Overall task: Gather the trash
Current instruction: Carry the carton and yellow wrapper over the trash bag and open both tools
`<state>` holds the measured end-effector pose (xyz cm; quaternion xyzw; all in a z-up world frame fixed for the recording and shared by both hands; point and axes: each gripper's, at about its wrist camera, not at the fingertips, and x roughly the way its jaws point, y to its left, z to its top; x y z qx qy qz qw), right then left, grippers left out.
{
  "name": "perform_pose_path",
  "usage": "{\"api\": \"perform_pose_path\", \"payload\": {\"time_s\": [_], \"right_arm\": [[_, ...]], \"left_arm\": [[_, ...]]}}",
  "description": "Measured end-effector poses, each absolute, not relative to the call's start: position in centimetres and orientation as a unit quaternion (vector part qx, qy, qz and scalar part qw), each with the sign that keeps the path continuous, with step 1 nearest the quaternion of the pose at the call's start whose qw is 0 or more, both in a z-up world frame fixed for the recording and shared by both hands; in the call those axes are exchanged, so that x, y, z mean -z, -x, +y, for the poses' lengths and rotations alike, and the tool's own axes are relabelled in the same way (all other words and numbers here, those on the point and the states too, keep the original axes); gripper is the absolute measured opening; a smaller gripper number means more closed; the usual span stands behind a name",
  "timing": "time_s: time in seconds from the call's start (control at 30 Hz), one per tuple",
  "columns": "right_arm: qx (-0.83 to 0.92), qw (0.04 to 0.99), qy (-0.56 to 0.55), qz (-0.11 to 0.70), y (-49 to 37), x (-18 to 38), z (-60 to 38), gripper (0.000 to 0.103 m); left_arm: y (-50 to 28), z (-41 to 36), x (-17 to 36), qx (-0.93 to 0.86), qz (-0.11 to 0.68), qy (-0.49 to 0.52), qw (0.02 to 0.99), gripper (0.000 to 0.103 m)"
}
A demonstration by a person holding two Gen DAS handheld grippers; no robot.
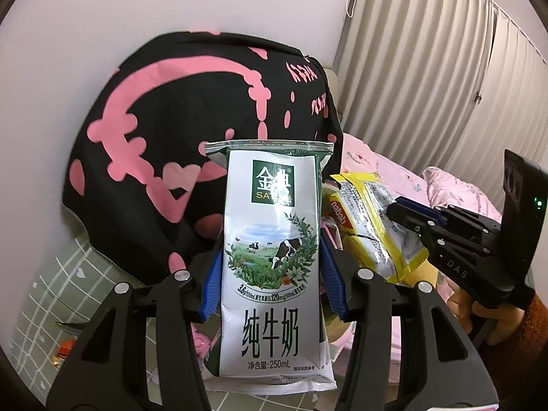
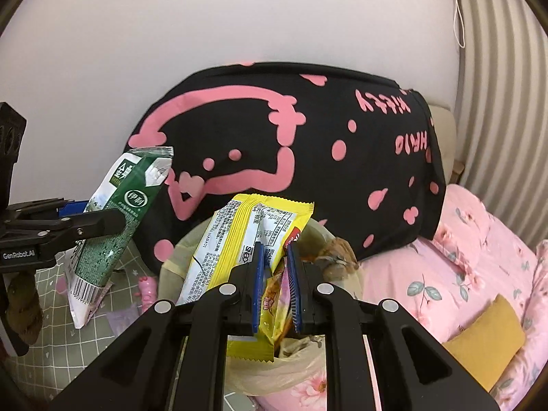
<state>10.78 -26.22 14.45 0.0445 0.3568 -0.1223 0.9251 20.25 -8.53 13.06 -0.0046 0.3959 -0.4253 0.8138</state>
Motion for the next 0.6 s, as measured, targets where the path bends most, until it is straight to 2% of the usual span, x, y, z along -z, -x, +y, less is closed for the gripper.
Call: {"api": "perform_pose_path", "payload": {"time_s": [0.6], "right_arm": [[0.096, 0.911, -0.062, 0.396, -15.9, -9.8, -27.4, 0.017]], "left_arm": [[-22.4, -6.6, -10.9, 0.378, 0.425, 0.025, 0.822, 0.047]]}}
